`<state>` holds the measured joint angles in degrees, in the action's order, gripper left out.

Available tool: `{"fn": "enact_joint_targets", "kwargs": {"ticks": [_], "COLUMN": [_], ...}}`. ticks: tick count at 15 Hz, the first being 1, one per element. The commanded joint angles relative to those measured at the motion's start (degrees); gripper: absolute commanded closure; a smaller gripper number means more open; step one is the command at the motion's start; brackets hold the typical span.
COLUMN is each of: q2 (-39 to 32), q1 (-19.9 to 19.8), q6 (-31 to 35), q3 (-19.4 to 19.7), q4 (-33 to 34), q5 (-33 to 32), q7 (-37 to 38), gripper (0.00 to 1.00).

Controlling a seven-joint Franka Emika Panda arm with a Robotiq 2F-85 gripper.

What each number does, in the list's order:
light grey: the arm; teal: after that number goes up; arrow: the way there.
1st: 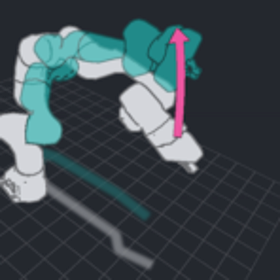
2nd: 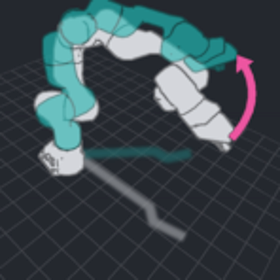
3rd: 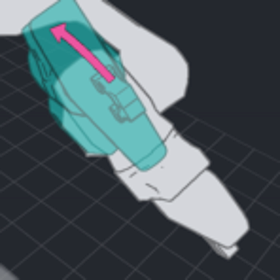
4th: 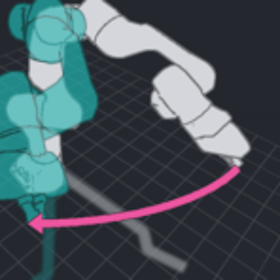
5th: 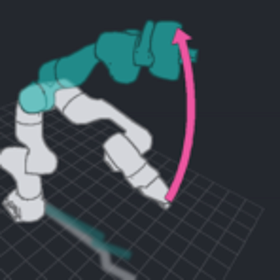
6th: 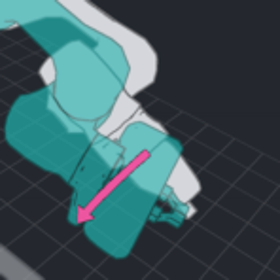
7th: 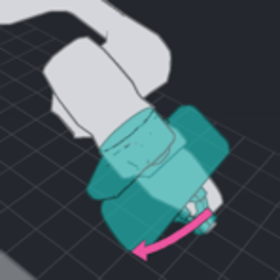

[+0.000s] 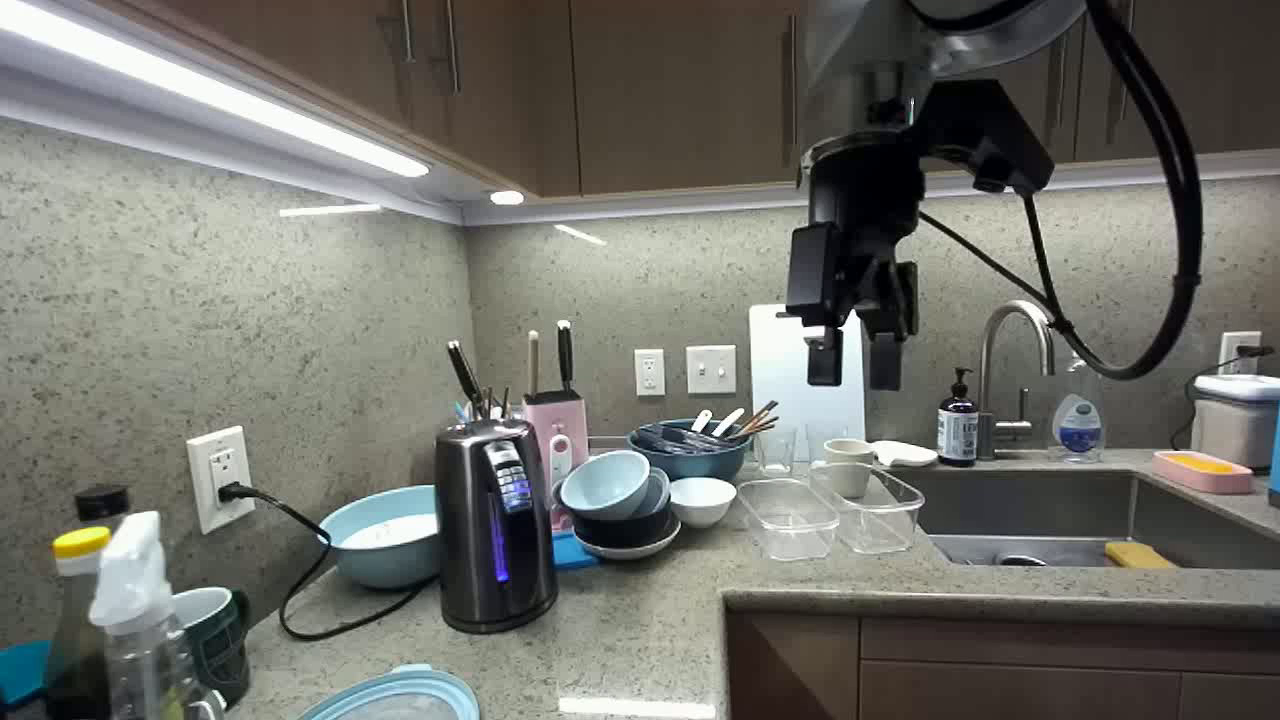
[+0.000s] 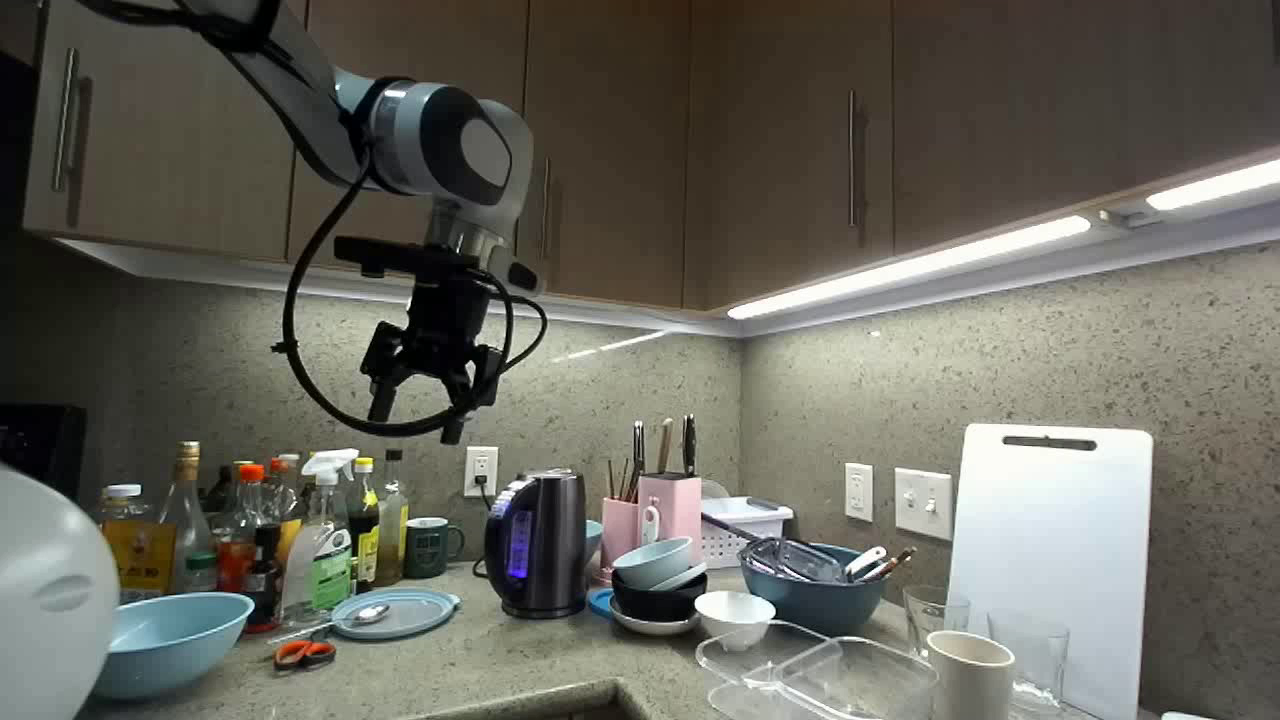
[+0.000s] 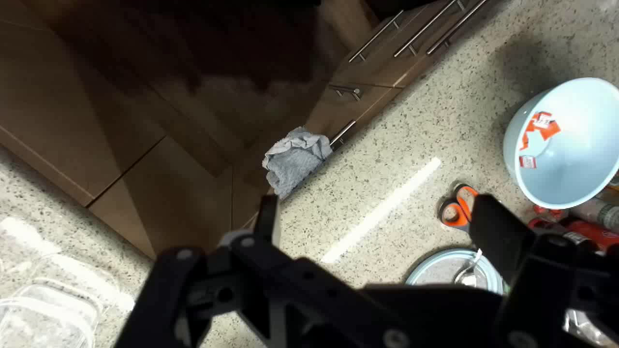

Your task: Pick up the spoon from the counter and put it in the sink

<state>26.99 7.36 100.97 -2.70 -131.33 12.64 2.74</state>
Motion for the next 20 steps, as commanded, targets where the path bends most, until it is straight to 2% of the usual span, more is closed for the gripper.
{"fn": "enact_joint_targets", "kwargs": {"ticks": [1, 4, 7, 12, 15, 16, 17, 20], "q2": [-0.02, -0.02, -4.63, -16.97, -22.98, -23.30, -21.55, -24.07], "q1": [-0.85, -0.86, 0.39, 3.82, 5.59, 5.75, 5.76, 6.05], "q6": [-0.23, -0.23, 1.52, 4.36, 3.65, 1.86, 4.24, 3.37], "q3": [-0.69, -0.69, -2.82, -9.00, -11.14, -11.12, -10.87, -11.13], "q4": [0.15, 0.15, 1.42, 5.01, 8.57, 9.51, 6.80, 9.19], "q5": [0.29, 0.29, 0.43, -1.26, -3.62, -4.80, -2.77, -4.10], "q7": [-0.28, -0.28, 0.34, -0.02, -1.39, -2.14, -0.17, -0.33], "gripper": [0.00, 0.00, 0.00, 0.00, 0.00, 0.00, 0.00, 0.00]}}
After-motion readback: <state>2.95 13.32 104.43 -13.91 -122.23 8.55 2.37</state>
